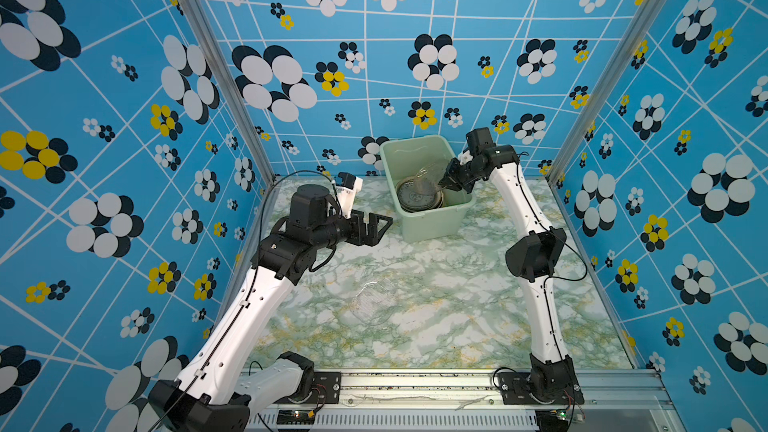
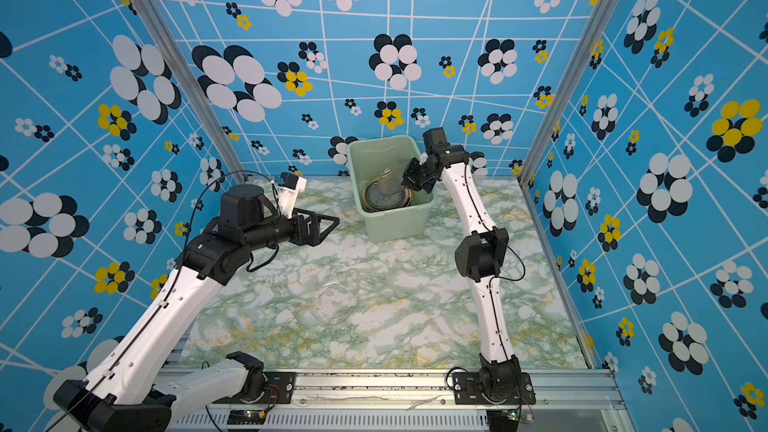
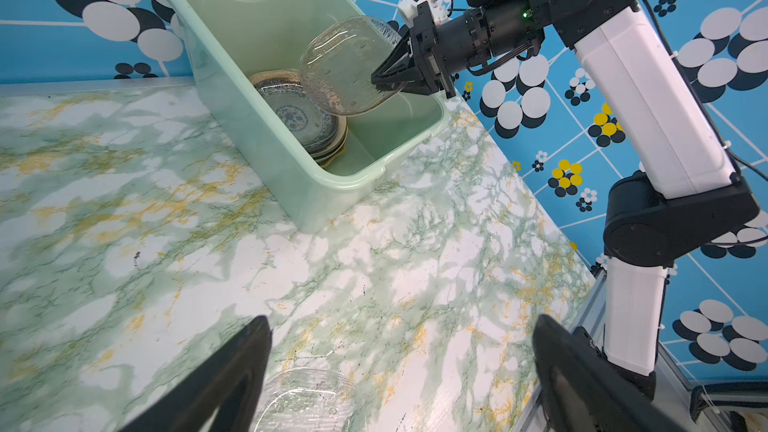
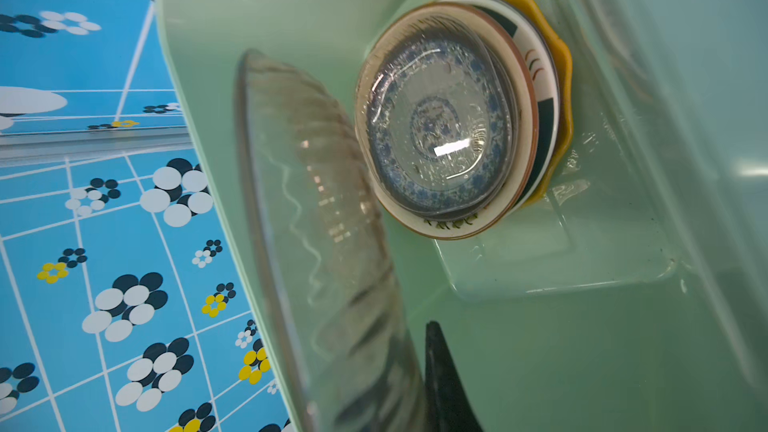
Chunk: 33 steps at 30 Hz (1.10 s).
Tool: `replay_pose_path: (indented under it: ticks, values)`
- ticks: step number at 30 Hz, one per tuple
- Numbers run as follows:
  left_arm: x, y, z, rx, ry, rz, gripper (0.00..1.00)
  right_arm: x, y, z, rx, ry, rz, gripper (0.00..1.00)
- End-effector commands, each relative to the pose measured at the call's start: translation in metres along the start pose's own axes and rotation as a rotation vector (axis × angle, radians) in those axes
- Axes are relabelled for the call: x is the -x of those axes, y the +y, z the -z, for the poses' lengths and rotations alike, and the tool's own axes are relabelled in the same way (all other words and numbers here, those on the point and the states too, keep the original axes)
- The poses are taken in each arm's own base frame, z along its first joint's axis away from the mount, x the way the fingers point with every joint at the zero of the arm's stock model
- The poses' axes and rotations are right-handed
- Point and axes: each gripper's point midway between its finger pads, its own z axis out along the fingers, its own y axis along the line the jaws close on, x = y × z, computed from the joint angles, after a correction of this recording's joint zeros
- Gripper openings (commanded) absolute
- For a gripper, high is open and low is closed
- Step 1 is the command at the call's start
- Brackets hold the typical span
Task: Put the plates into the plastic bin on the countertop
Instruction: 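Lower the amber-tinted plate into the bin against the stacked plates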
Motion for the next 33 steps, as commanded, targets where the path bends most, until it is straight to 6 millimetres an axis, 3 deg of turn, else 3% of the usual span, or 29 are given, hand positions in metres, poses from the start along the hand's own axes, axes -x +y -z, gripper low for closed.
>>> replay_pose_path:
  ticks: [1, 11, 33]
  values:
    - [0.018, -0.01, -0.007, -0.015, -0.038, -0.053, 0.99, -0.002, 0.016, -0.017, 0.078, 0.02, 0.007, 0.0]
    - [0.016, -0.012, -0.025, -0.026, -0.02, -0.041, 0.99, -0.018, 0.02, -0.064, 0.065, 0.05, -0.067, 0.0]
    - [0.006, 0.0, -0.025, 0.03, 0.007, -0.049, 0.99, -0.007, -0.004, -0.103, 0.013, 0.011, -0.216, 0.0]
